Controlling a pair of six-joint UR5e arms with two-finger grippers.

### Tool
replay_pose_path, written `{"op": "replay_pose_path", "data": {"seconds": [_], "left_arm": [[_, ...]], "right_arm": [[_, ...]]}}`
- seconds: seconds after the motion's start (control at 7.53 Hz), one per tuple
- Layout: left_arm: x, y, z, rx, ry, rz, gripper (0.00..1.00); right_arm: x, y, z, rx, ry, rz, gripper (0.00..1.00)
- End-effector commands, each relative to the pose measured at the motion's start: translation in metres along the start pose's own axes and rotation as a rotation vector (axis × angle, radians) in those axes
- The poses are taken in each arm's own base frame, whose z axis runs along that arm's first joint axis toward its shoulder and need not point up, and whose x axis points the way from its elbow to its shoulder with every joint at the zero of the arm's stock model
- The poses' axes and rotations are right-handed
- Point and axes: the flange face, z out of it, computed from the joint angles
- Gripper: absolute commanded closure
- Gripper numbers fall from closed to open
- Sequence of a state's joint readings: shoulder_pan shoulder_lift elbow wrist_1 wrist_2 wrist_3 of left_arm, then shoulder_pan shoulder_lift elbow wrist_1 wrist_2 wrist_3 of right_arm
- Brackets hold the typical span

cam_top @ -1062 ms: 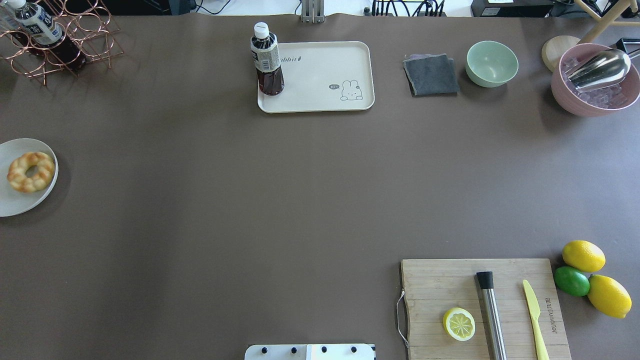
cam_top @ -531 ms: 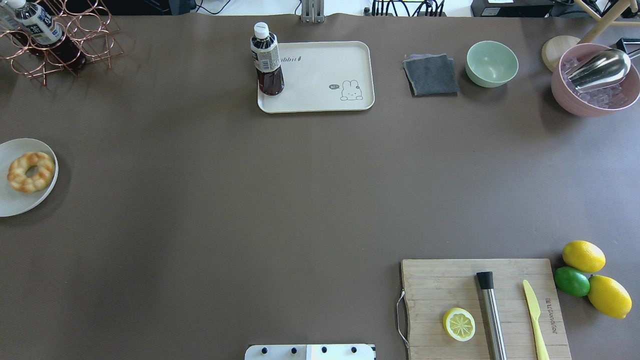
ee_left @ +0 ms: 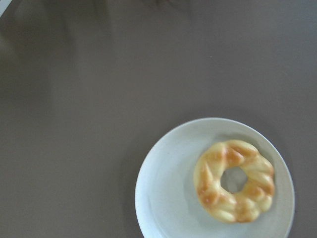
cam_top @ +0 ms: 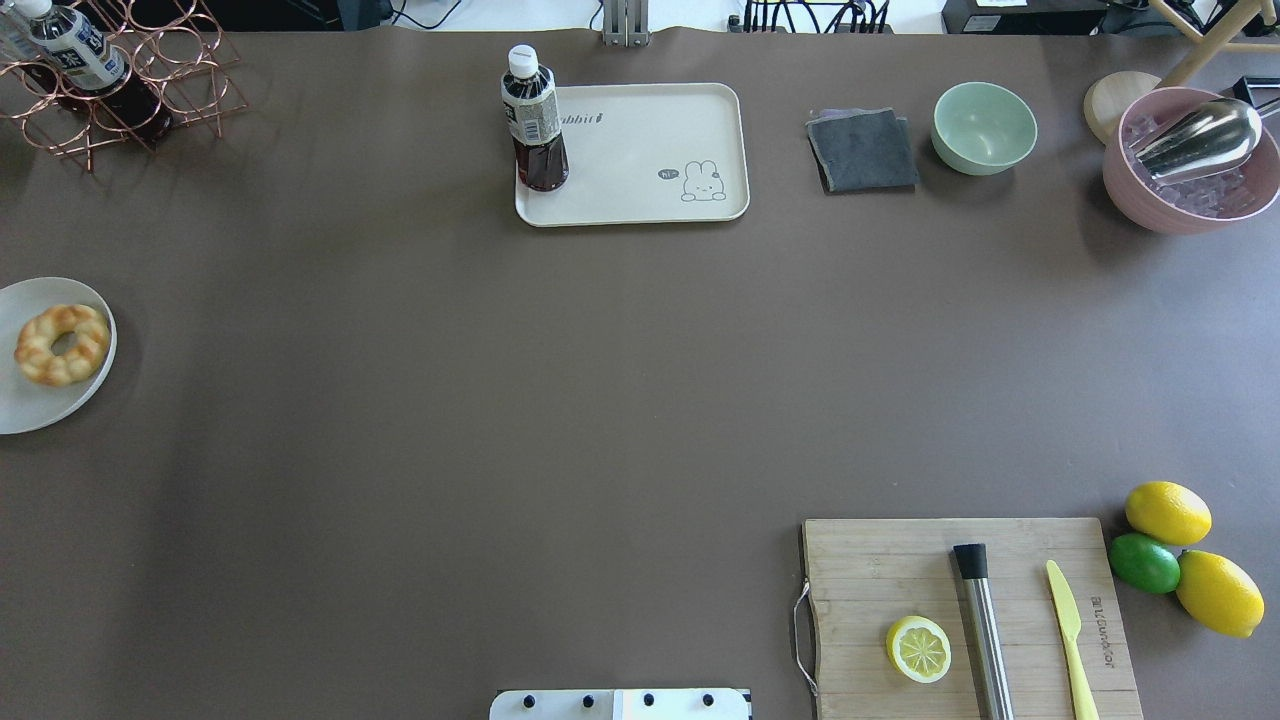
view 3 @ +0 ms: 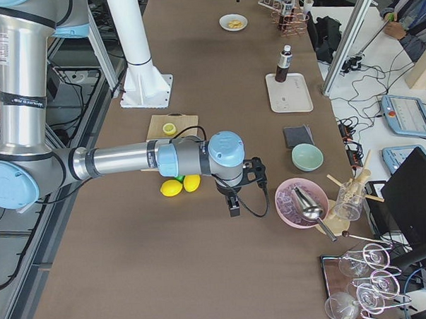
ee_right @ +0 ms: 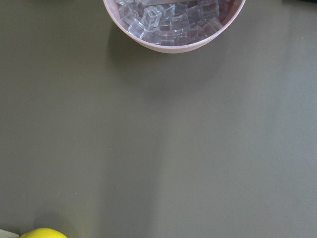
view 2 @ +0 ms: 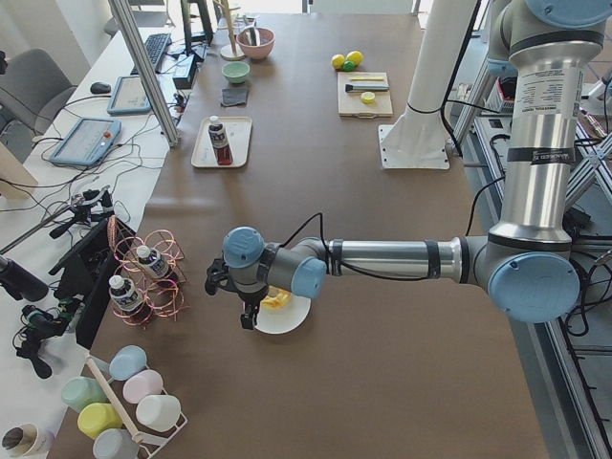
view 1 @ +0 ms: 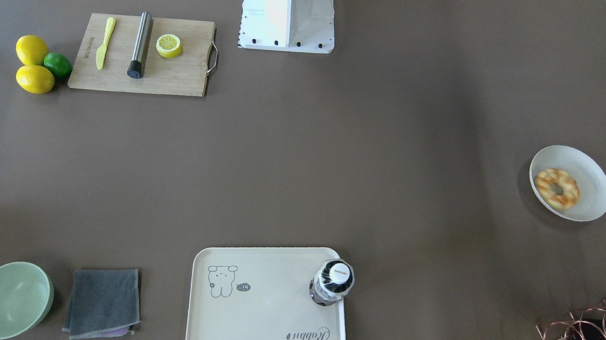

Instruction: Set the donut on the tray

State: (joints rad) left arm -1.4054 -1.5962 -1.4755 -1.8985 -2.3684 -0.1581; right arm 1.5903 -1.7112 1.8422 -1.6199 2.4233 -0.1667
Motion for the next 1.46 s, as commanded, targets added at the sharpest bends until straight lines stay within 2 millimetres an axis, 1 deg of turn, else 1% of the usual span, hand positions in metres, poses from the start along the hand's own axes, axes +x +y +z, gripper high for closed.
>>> {"op": "replay_pose_path", "data": {"seconds": [0.0, 0.13, 0.27, 0.4, 0.66, 0.8, 0.93, 1.06, 1.2, 1.33], "left_arm": [[-0.01, 0.018, 0.092, 0.003, 0.037, -0.006, 0.03], [-0.018, 0.025, 0.1, 0.011, 0.043, 0.006, 0.03], [-0.019, 0.026, 0.102, 0.01, 0.044, 0.005, 0.06], [-0.02, 0.03, 0.103, 0.011, 0.048, 0.009, 0.15], [-0.025, 0.034, 0.106, 0.006, 0.046, 0.004, 0.27], [-0.025, 0.034, 0.106, 0.006, 0.046, 0.004, 0.3], [-0.025, 0.035, 0.107, 0.003, 0.044, 0.001, 0.3], [-0.023, 0.035, 0.11, -0.003, 0.046, 0.005, 0.35], [-0.021, 0.035, 0.111, -0.004, 0.047, -0.022, 0.5], [-0.02, 0.034, 0.111, -0.003, 0.047, -0.03, 0.66]], "right_arm": [[-0.008, -0.003, 0.005, -0.003, -0.039, -0.01, 0.0], [-0.008, -0.003, 0.005, -0.003, -0.046, -0.011, 0.0], [-0.008, -0.003, 0.005, -0.002, -0.046, -0.012, 0.0], [-0.008, -0.003, 0.004, -0.001, -0.045, -0.013, 0.0], [-0.01, -0.005, 0.005, 0.005, -0.046, -0.026, 0.0], [-0.01, -0.005, 0.007, 0.006, -0.046, -0.031, 0.0], [-0.01, -0.005, 0.007, 0.006, -0.046, -0.031, 0.0], [-0.01, -0.005, 0.007, 0.005, -0.047, -0.032, 0.0], [-0.01, -0.005, 0.007, 0.005, -0.047, -0.032, 0.0], [-0.01, -0.005, 0.007, 0.005, -0.048, -0.032, 0.0]]}}
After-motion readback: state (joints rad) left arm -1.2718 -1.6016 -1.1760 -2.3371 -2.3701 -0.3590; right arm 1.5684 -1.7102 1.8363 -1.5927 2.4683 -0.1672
